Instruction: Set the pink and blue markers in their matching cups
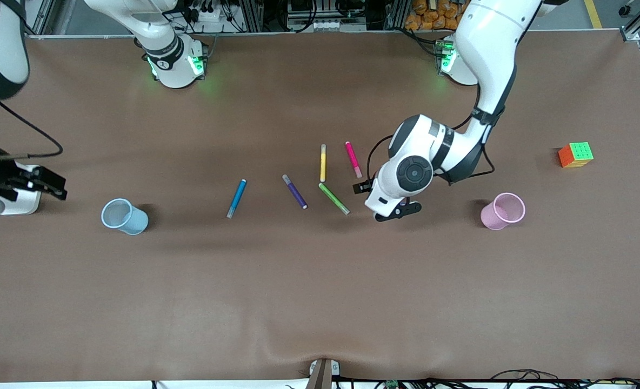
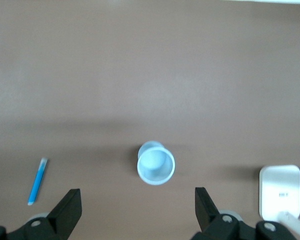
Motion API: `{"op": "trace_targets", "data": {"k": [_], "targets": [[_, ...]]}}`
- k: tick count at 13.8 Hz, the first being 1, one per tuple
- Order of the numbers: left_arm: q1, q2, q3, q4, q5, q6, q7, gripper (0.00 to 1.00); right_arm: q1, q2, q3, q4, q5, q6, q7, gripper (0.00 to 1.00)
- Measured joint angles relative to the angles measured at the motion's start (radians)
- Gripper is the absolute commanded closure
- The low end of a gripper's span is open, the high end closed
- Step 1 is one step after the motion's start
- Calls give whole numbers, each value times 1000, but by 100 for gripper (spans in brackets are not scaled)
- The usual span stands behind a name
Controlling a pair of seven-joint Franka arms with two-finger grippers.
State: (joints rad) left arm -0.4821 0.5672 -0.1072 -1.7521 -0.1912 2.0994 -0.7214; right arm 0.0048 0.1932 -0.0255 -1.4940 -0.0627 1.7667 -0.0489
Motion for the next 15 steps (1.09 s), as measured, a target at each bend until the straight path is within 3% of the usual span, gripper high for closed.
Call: {"op": "trace_targets", "data": {"k": [5, 8, 15], "targets": [[-20, 13, -2, -76, -55, 117, 0, 0, 0, 20, 0, 3, -2, 20, 0, 0], [-44, 14, -3, -83, -76, 130, -1, 12, 8, 13, 2, 14, -2, -51, 0, 0], [-71, 39, -3, -92, -107, 144, -3, 23, 105, 32, 10, 6, -2, -106, -85, 0]]}}
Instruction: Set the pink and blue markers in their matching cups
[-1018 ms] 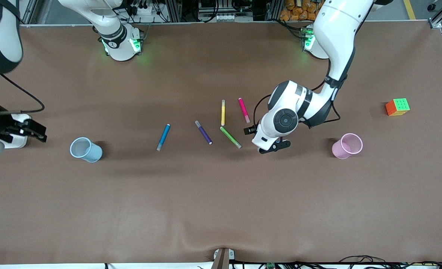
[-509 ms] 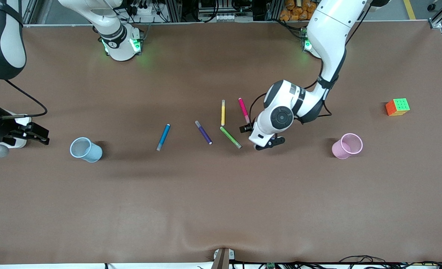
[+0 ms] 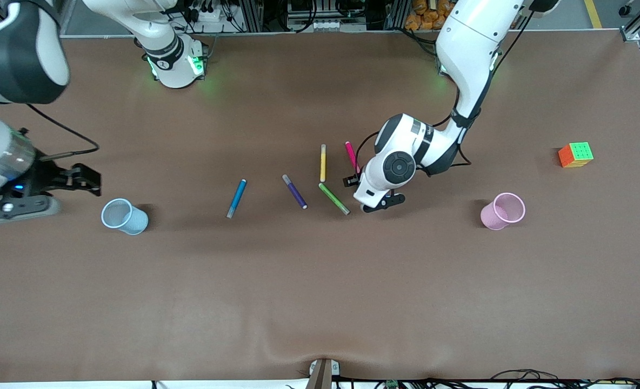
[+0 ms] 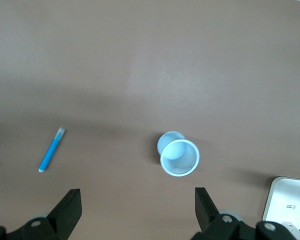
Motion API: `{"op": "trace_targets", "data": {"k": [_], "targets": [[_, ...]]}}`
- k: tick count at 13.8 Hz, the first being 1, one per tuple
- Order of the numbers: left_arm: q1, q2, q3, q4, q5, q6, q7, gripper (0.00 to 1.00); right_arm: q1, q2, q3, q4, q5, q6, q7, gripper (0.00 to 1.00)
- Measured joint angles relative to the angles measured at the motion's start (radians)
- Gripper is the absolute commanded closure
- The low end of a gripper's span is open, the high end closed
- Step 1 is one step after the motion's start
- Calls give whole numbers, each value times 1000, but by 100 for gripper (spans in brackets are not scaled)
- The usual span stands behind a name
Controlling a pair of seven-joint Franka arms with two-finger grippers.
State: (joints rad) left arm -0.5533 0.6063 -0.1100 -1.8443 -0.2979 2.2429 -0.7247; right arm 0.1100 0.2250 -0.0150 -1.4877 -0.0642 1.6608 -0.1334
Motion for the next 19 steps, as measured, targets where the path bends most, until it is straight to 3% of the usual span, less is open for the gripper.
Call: {"op": "trace_targets", "data": {"k": [6, 12, 14, 17, 19], "targets": [[-15, 16, 0, -9, -1, 17, 0, 41, 23, 160, 3, -9, 65, 30, -13, 0], [-16, 16, 0, -17, -2, 32, 0, 46, 103, 255, 5, -50, 83, 202, 222, 0], [-20, 16, 0, -18, -6, 33, 0, 62, 144, 260, 5, -113, 83, 277, 318, 0], [-26, 17, 0, -21, -28, 35, 0, 66, 200, 260, 6, -203, 83, 374, 418, 0], [-32, 18, 0, -23, -37, 39, 0, 80, 245, 261, 6, -269, 83, 472, 530, 0]]}}
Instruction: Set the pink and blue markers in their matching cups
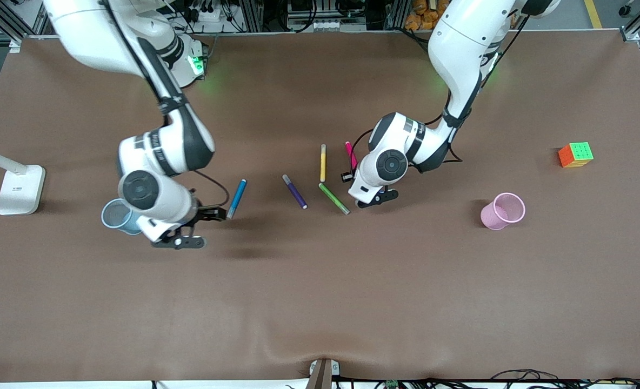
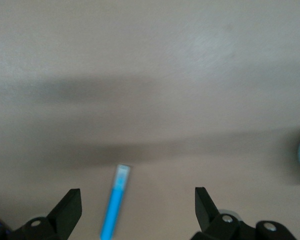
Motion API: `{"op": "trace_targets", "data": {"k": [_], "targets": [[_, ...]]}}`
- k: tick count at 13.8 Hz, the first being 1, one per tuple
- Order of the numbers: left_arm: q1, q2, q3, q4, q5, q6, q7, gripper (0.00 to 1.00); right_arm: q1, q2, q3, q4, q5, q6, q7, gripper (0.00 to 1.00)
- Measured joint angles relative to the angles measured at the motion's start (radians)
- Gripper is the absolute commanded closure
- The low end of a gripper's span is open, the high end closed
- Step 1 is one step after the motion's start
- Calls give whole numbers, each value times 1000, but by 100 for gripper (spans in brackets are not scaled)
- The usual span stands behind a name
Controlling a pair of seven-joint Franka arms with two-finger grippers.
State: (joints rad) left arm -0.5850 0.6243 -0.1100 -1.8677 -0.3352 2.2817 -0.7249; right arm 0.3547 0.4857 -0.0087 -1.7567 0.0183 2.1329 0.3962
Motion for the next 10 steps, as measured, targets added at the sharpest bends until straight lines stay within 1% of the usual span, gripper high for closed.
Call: {"op": "trace_targets", "data": {"k": [2, 3, 6, 8, 10], "targets": [[-2, 0, 0, -1, -1, 2, 0, 98, 31, 2, 0, -61, 0, 91, 55, 0], [-2, -1, 0, -1, -2, 2, 0, 100, 37, 3, 0, -90, 0, 130, 65, 0], [5, -1, 4, 2, -3, 3, 0, 100, 40, 8, -1, -164, 0, 234, 85, 0], [32, -8, 10, 12, -3, -15, -1, 100, 52, 22, -1, -188, 0, 279, 115, 0], [77, -32, 12, 22, -3, -68, 0, 100, 68, 45, -1, -194, 0, 305, 158, 0]]}}
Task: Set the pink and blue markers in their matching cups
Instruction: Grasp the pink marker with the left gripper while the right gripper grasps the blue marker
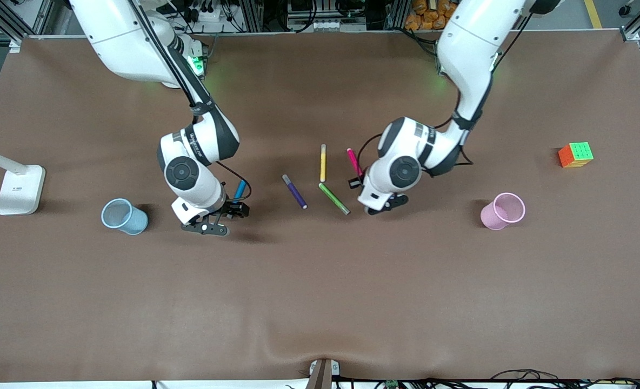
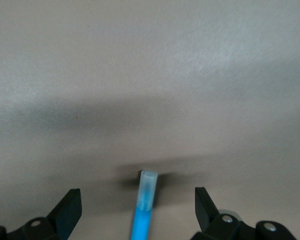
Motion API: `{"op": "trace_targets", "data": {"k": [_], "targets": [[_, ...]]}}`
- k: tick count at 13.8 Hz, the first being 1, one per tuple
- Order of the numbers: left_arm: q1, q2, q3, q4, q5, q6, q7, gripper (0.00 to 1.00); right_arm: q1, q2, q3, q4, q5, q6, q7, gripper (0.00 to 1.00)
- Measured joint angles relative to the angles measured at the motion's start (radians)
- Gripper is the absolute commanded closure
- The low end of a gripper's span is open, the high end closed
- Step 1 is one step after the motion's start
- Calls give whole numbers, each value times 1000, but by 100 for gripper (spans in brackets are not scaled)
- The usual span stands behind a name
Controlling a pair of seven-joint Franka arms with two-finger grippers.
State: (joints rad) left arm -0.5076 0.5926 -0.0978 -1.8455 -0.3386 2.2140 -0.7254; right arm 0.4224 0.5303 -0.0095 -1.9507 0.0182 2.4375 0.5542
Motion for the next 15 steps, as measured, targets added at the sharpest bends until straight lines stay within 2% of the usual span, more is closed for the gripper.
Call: {"op": "trace_targets", "data": {"k": [5, 6, 8, 9, 10, 15], "targets": [[82, -58, 7, 32, 41, -115, 2, 100, 24, 36, -2, -1, 0, 21, 45, 0], [98, -65, 8, 45, 75, -137, 2, 100, 24, 37, -4, -1, 0, 21, 45, 13], [129, -81, 9, 64, 140, -159, 6, 100, 24, 37, -8, -2, 0, 20, 46, 74], [139, -90, 9, 71, 175, -164, 9, 100, 24, 38, -9, -3, 0, 20, 46, 89], [148, -98, 9, 81, 204, -173, 9, 100, 24, 38, -10, -4, 0, 20, 46, 100], [184, -136, 10, 109, 413, -194, 12, 100, 24, 34, -8, -6, 0, 22, 46, 100]]}}
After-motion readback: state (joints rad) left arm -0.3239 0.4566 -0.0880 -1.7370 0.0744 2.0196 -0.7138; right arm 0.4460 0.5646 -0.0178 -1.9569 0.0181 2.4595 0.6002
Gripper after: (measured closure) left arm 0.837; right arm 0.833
